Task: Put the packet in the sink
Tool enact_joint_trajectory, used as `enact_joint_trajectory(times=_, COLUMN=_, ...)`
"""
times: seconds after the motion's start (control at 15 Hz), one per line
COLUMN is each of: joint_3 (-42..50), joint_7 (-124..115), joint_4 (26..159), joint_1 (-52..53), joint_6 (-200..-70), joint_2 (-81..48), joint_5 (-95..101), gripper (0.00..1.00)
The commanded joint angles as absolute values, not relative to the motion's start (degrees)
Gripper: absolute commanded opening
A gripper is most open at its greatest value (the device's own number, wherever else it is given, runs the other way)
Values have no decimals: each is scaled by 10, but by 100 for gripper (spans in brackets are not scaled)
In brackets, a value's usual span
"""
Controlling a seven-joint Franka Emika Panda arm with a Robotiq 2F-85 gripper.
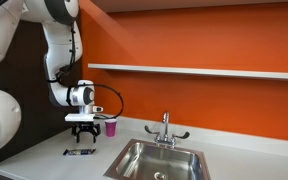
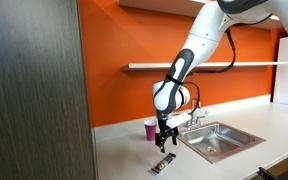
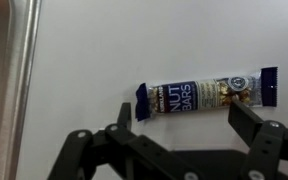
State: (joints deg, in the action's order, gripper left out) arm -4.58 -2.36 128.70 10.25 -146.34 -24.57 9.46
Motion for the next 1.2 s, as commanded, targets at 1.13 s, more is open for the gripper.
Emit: enact_joint_trajectory(times=1.13, joint_3=-49, joint_7=-38, joint_4=1258, joint_1=115, joint_6=-1441, joint_2=-272, joint_5=88, gripper=100)
